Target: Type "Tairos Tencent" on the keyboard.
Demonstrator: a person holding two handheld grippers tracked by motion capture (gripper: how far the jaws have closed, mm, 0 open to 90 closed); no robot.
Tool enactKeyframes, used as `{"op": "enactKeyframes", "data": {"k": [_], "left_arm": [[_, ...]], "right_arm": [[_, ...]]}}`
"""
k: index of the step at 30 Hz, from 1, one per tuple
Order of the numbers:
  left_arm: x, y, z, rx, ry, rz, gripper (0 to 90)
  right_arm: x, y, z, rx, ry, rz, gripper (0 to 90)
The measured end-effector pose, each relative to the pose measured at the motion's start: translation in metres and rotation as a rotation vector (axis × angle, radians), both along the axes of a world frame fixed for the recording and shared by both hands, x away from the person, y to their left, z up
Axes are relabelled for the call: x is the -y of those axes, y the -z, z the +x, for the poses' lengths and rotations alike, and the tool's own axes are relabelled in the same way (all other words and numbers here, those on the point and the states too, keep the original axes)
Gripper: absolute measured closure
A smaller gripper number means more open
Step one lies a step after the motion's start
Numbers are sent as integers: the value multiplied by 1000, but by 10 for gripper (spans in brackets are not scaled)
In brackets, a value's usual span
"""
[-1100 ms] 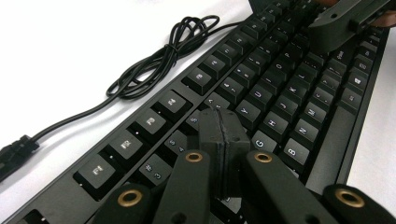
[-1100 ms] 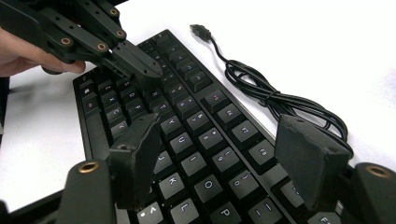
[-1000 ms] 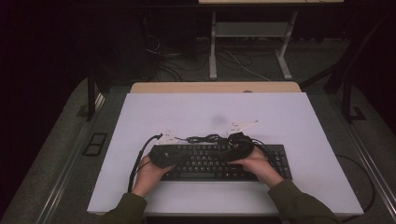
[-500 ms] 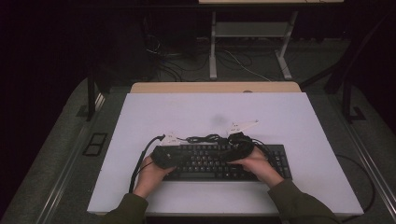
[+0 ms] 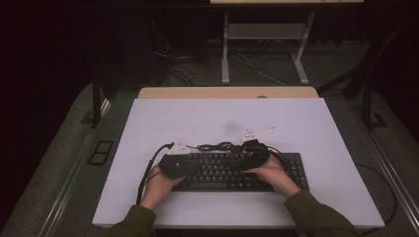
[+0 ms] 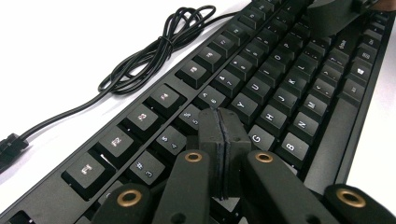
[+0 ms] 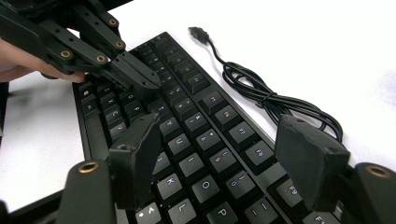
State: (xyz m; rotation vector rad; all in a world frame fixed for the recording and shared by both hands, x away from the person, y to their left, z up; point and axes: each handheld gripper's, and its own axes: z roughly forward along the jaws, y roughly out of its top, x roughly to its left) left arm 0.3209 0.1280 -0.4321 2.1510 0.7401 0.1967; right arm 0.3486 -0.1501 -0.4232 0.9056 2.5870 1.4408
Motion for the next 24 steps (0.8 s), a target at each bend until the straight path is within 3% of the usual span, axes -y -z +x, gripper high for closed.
{"op": "enactKeyframes", "data": {"k": [11, 24], "left_arm": [[-5, -6, -5, 13, 1, -12, 795], [-12, -8, -12, 28, -12, -23, 552]], "right_arm": [[0, 0, -1, 1, -1, 0, 310], [1, -1, -1, 3, -2, 4, 310]]}}
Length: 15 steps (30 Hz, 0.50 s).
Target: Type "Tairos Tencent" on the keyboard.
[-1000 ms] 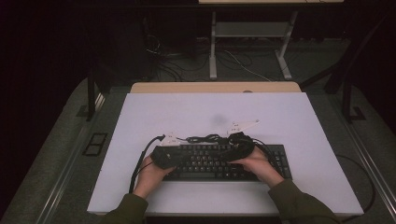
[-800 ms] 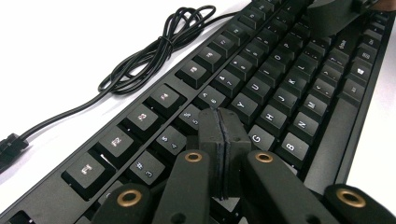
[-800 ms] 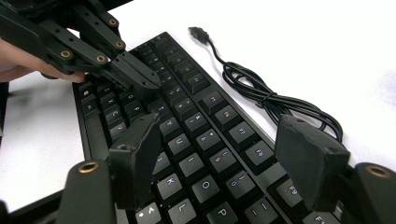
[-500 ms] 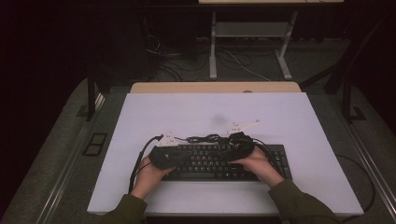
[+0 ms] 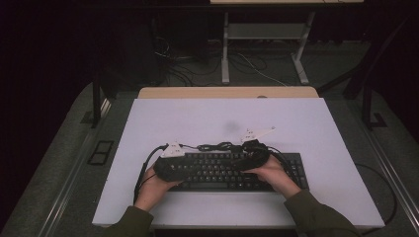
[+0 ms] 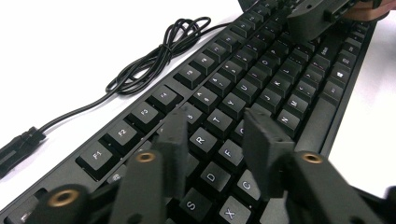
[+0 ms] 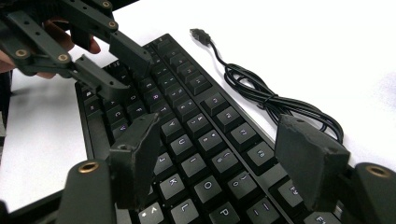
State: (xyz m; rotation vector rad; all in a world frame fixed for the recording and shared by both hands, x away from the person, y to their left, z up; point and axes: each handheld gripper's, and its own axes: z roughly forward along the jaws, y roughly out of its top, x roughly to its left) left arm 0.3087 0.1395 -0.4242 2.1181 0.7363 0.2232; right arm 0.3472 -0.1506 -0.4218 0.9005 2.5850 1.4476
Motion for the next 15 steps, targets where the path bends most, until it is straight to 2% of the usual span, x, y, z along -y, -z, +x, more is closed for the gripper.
{"op": "enactKeyframes", "data": {"k": [8, 15], "left_arm": [[-7, -1, -4, 26, -20, -17, 372], [-15, -1, -6, 43, -38, -31, 220]], "right_arm": [[1, -1, -2, 0, -1, 6, 312], [-1, -2, -5, 4, -9, -9, 335]]}}
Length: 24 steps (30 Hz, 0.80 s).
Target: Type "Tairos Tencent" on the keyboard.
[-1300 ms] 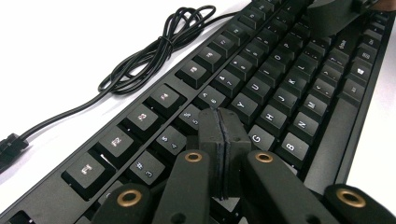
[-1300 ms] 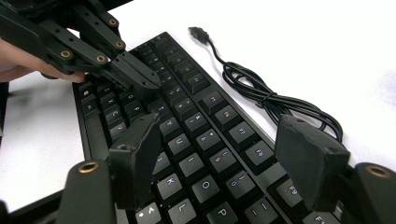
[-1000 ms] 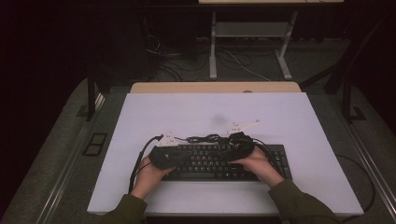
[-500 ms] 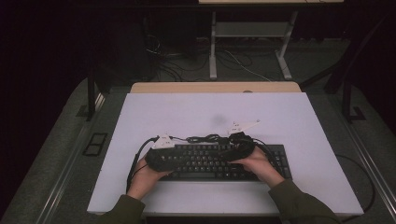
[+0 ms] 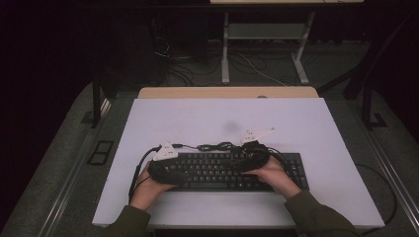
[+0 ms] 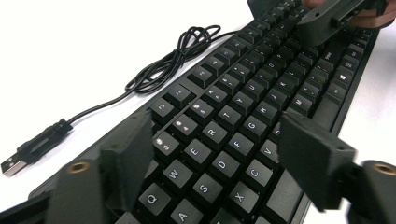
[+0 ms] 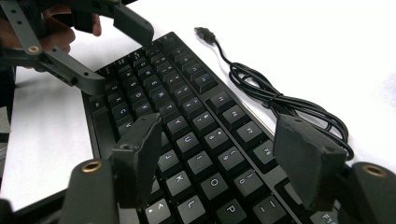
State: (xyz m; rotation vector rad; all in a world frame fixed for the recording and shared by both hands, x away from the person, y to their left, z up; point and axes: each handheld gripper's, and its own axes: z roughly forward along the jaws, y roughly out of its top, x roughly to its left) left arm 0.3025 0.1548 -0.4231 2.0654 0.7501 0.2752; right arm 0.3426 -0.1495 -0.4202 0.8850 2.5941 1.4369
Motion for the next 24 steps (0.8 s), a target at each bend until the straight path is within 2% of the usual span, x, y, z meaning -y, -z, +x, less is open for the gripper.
{"op": "enactKeyframes", "data": {"k": [4, 12, 24], "left_arm": [[-3, 0, 0, 7, -12, -12, 150], [-7, 1, 0, 9, -24, -23, 94], [-8, 3, 1, -5, -43, -4, 0]], "right_arm": [[0, 1, -1, 0, -2, -8, 360], [1, 3, -1, 2, -1, -21, 427], [0, 4, -4, 12, -16, -49, 690]]}}
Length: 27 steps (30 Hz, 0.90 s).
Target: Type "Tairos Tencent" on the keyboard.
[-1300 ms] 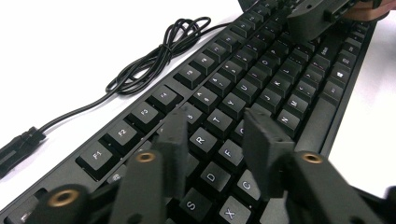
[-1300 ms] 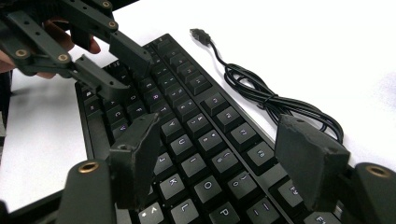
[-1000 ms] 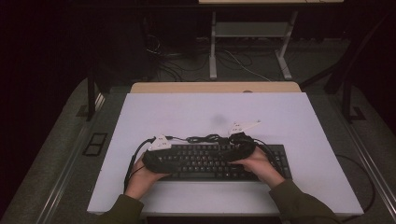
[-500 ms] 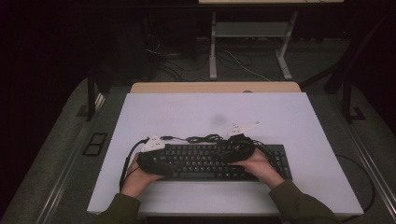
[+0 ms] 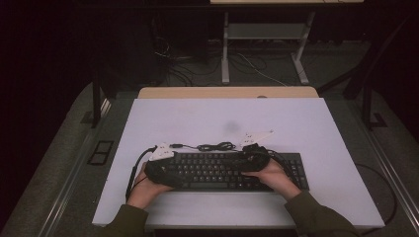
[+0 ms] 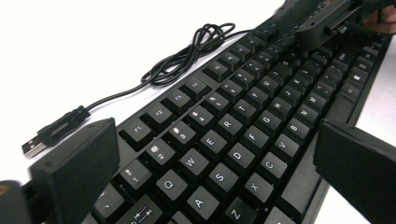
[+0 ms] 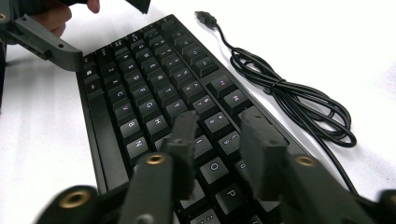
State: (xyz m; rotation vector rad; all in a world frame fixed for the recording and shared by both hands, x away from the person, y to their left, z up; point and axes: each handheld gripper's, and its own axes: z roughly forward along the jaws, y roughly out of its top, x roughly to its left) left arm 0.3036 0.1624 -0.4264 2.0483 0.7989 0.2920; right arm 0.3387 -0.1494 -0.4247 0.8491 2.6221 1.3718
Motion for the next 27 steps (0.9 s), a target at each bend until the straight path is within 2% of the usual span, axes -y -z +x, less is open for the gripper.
{"op": "enactKeyframes", "data": {"k": [5, 7, 27], "left_arm": [[0, 0, 0, 0, -3, 4, 0], [0, 1, 0, -5, -4, 1, 0], [0, 1, 0, -12, 1, 6, 0]], "right_arm": [[0, 0, 0, 1, -5, -8, 855], [0, 0, 1, -4, -12, -10, 894], [-5, 9, 3, -30, -35, -89, 895]]}}
